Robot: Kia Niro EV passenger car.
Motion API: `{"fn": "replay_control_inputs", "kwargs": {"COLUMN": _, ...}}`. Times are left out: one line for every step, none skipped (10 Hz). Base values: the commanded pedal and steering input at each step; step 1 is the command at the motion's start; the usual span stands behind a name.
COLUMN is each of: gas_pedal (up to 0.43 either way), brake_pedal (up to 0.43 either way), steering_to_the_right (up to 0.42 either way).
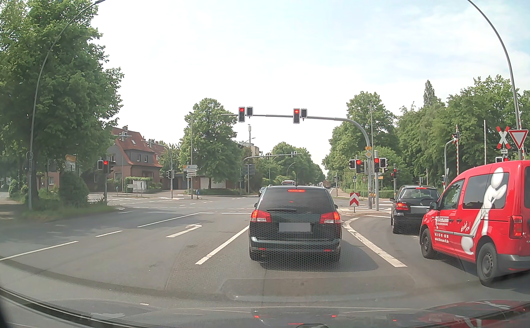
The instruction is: Follow the waypoints while adhering to traffic rules and regulations
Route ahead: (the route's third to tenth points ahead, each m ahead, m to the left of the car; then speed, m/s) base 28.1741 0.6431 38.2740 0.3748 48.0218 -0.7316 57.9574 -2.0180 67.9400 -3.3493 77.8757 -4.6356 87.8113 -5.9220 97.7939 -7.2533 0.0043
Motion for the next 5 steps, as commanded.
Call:
{"fn": "replay_control_inputs", "kwargs": {"gas_pedal": 0.000, "brake_pedal": 0.000, "steering_to_the_right": 0.000}}
{"fn": "replay_control_inputs", "kwargs": {"gas_pedal": 0.000, "brake_pedal": 0.000, "steering_to_the_right": 0.000}}
{"fn": "replay_control_inputs", "kwargs": {"gas_pedal": 0.000, "brake_pedal": 0.000, "steering_to_the_right": 0.000}}
{"fn": "replay_control_inputs", "kwargs": {"gas_pedal": 0.000, "brake_pedal": 0.000, "steering_to_the_right": 0.000}}
{"fn": "replay_control_inputs", "kwargs": {"gas_pedal": 0.000, "brake_pedal": 0.000, "steering_to_the_right": 0.000}}
